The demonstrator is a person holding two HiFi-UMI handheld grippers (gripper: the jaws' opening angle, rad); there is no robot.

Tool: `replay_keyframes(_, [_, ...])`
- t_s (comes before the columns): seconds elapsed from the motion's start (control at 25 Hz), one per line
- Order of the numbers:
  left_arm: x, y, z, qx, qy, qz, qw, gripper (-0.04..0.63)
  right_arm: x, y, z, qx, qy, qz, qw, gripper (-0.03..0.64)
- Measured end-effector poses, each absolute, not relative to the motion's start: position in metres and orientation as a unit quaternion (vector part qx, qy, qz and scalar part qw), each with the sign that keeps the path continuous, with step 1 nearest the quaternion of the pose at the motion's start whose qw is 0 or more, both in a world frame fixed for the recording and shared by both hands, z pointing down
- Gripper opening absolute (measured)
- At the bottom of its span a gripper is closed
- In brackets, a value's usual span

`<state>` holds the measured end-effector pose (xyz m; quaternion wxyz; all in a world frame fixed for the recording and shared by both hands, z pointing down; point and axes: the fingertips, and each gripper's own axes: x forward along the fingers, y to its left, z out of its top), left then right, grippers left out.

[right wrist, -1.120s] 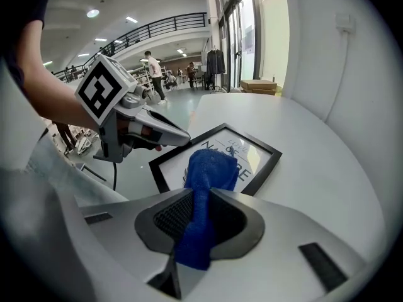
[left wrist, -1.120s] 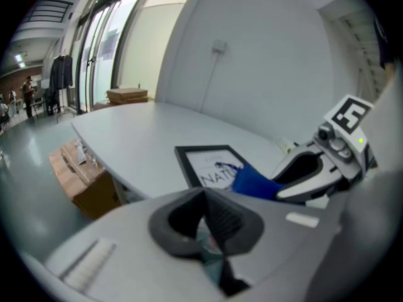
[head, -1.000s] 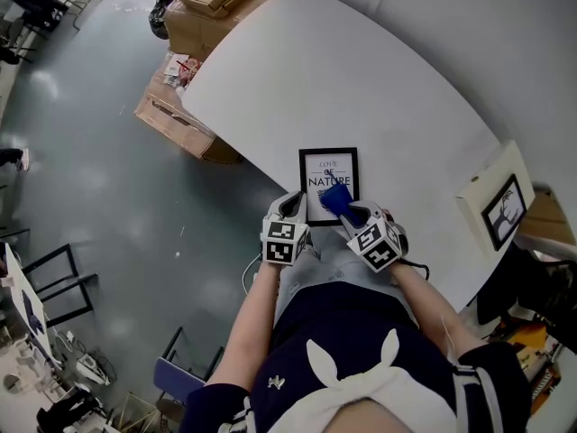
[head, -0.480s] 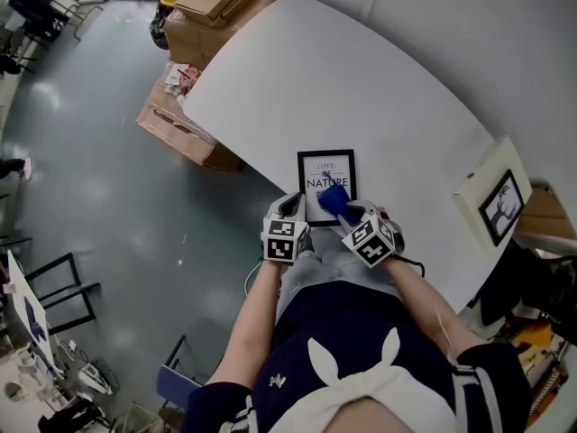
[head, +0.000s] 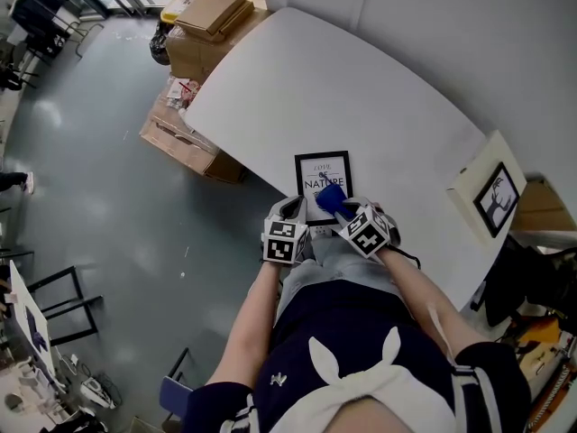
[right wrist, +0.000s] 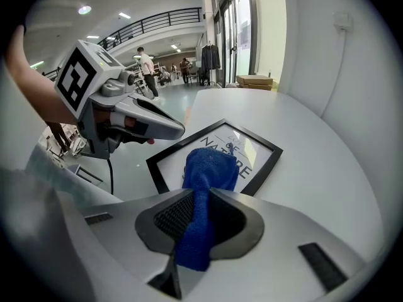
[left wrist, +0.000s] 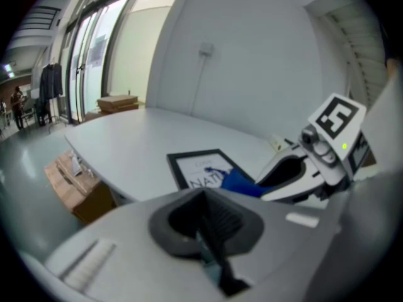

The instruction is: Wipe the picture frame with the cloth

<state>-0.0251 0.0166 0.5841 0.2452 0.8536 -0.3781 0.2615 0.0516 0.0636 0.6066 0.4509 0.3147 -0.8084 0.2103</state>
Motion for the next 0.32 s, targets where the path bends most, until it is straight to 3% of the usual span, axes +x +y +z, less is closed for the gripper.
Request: replay_keyframes(0.32, [-0.024,0.042,0.568,0.859,-0.367,0.253,0.251,0.002,0.051,0.068,0.609,0.322,-0.797,0.222,0.461,0.071])
